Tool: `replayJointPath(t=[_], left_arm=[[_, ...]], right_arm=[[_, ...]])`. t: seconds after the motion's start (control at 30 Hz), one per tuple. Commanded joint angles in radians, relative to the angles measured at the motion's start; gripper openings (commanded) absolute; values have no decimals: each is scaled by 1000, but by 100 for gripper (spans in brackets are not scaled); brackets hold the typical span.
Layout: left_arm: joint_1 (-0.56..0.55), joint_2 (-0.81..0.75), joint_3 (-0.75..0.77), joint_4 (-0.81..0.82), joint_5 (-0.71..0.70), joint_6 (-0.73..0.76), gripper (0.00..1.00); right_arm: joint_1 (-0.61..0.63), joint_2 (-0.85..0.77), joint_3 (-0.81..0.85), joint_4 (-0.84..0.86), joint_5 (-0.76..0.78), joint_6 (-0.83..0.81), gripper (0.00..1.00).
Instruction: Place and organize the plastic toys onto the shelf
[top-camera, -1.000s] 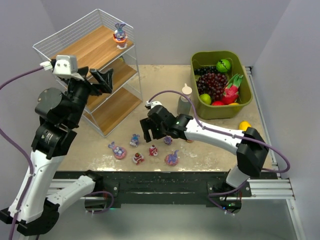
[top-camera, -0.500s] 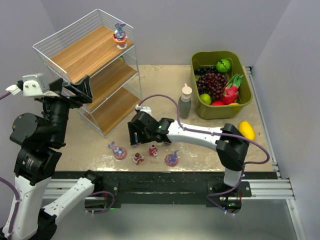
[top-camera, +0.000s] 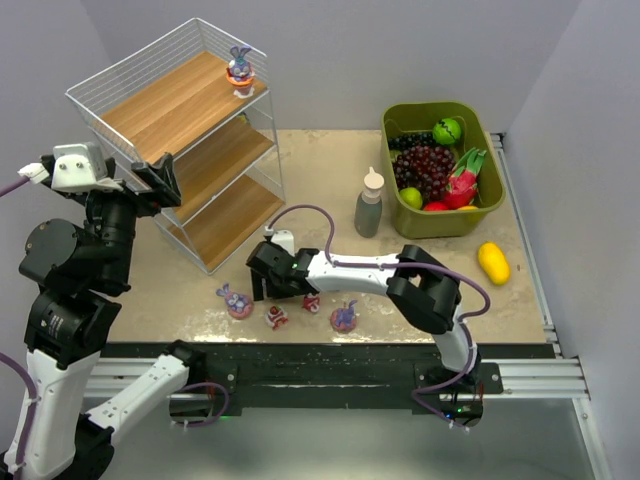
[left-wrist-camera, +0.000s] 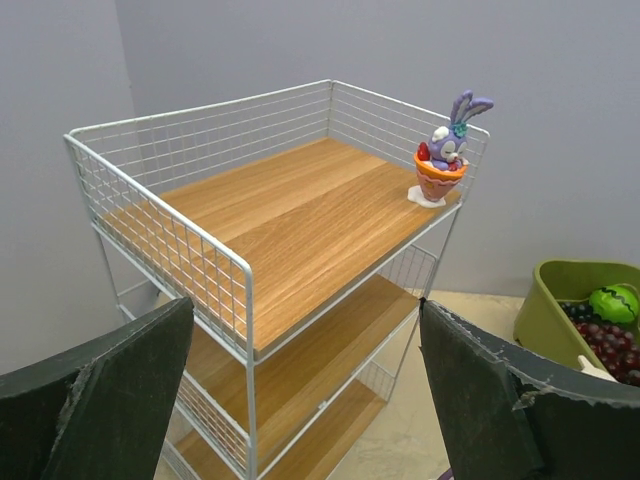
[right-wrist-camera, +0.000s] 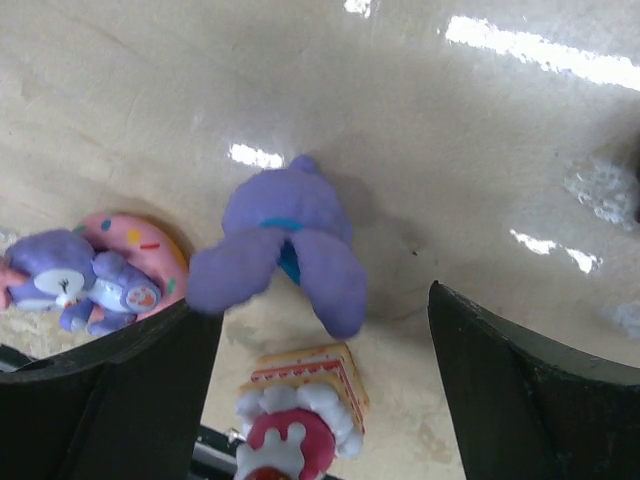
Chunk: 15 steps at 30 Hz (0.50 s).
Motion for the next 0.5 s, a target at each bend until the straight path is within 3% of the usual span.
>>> replayJointPath(t=[0.0, 0.3, 0.47], left_arm=[[-4, 9, 31, 18, -20, 52, 99], [-4, -7, 5, 24, -40, 52, 99], [-4, -1, 11, 21, -40, 62, 100]], right_arm=[[-3, 31, 75, 14, 69, 1, 86], [-1, 86, 132, -21, 112, -2, 79], [-1, 123, 162, -38, 107, 19, 70]])
